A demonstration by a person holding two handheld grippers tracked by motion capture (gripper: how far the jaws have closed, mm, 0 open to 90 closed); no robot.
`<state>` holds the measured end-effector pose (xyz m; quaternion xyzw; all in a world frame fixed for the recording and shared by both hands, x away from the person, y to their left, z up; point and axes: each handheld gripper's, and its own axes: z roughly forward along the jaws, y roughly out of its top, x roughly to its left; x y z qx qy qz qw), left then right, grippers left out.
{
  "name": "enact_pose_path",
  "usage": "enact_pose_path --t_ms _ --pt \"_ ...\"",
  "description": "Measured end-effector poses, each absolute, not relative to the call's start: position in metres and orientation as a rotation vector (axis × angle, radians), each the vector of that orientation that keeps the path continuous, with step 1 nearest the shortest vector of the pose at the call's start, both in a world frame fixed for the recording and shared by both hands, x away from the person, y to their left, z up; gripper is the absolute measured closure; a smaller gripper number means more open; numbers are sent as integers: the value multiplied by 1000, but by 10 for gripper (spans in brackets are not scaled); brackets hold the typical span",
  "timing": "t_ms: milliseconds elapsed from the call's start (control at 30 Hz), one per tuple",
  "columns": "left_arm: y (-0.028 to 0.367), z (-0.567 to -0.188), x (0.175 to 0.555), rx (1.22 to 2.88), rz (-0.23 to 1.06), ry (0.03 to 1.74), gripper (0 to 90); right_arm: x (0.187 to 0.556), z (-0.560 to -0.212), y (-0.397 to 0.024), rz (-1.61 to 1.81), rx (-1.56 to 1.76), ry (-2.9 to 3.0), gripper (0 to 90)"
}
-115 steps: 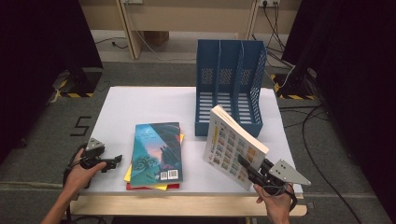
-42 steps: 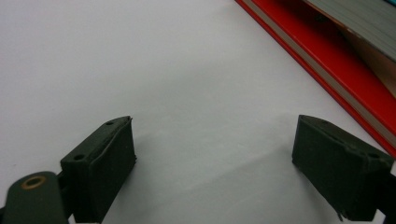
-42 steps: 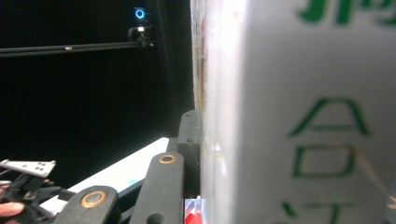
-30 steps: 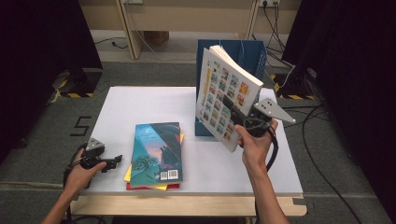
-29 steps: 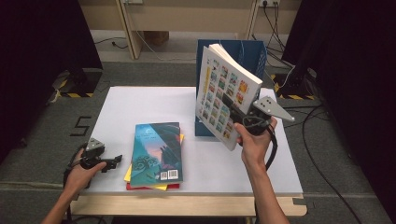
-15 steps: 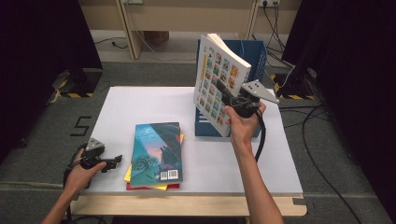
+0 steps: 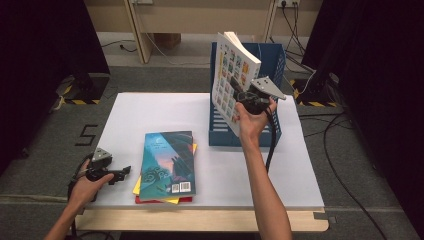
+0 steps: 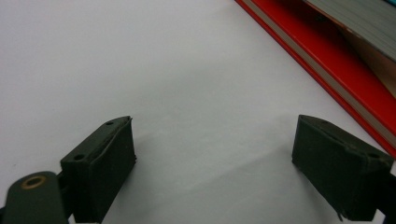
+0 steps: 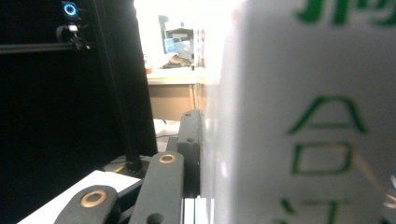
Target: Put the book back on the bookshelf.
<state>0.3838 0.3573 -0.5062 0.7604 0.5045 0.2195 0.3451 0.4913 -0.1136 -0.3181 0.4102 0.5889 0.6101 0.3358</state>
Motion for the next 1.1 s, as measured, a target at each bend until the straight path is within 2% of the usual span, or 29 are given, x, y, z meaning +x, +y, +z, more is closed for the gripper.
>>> enact_pose_path --t_ms 333,1100 --pt "357 -506 384 1975 569 1311 122 514 -325 -96 1549 1098 1514 740" --pt "357 -506 384 1977 570 1310 122 559 -367 -62 1471 1170 1520 739"
